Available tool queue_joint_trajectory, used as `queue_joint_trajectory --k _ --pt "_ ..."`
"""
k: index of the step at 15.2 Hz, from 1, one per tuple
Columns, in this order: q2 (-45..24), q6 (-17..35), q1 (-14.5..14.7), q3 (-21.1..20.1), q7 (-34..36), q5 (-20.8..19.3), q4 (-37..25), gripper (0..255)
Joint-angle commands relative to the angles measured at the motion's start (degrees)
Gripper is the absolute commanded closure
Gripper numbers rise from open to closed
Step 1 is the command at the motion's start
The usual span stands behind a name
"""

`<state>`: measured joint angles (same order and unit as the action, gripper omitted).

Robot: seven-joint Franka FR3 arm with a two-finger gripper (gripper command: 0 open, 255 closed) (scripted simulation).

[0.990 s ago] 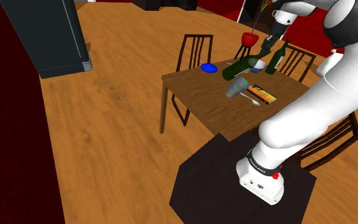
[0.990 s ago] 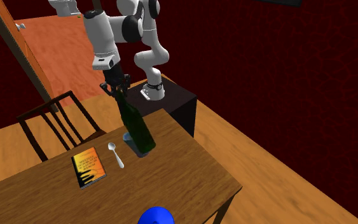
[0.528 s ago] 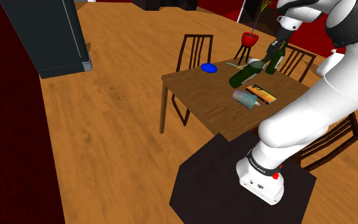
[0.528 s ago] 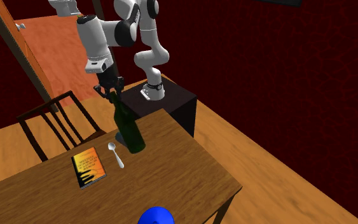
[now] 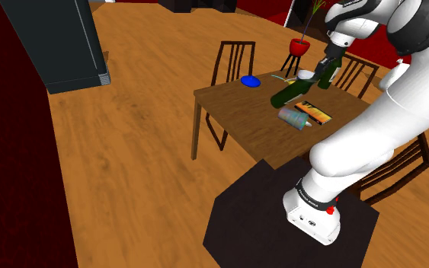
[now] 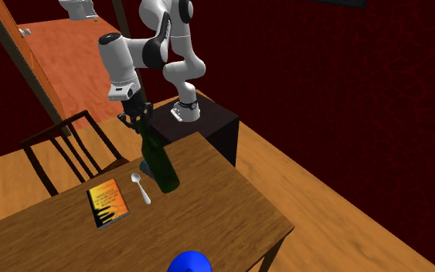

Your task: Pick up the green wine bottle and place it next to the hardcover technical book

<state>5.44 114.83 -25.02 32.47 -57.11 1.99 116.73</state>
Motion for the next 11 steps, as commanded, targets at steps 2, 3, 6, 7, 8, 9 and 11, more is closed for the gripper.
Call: queue_joint_trajectory --k 2,3,6,7,8,9,11 --pt "-0.5 2.1 0.0 0.1 -0.3 0.3 1.7 255" --pt "-0.5 2.1 0.0 0.1 -0.3 0.3 1.7 255" --pt "-0.5 2.1 0.0 0.1 -0.3 0.3 1.7 255" --pt "-0.5 2.1 0.0 0.1 -0.3 0.3 1.7 255" --pt "-0.5 2.1 0.0 0.1 -0.3 0.3 1.7 255" --pt "-0.5 2.1 0.0 0.1 -0.3 0.3 1.7 255" --pt "-0.5 2.1 0.0 0.1 -0.3 0.3 1.7 0"
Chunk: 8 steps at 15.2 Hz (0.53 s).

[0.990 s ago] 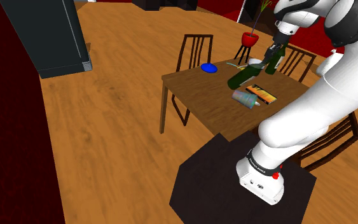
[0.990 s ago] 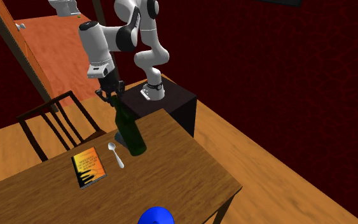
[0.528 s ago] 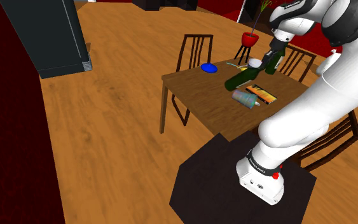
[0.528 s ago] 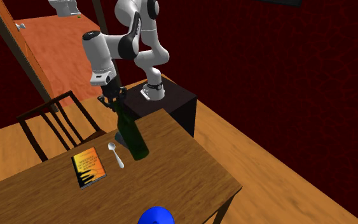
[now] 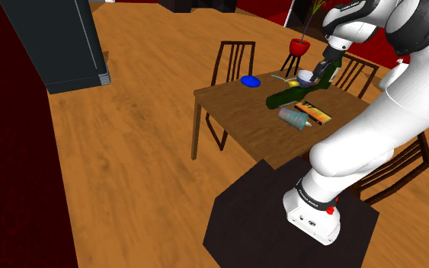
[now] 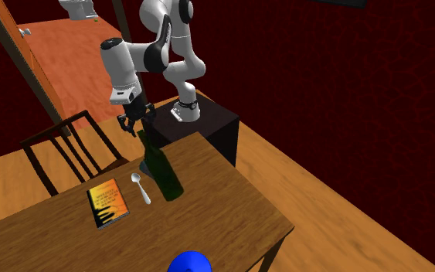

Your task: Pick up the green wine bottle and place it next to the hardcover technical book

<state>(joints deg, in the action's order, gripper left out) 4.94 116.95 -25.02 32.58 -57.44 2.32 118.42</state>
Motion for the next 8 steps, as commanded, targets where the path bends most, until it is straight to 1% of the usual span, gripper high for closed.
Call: queue_joint_trajectory --k 1,4,8 --pt "0.0 0.0 0.0 0.0 0.0 0.0 0.0 0" --pt "0.0 0.0 0.0 0.0 0.0 0.0 0.0 0" --pt "2.0 -7.1 -0.1 -0.3 0.9 -1.3 -5.4 0"
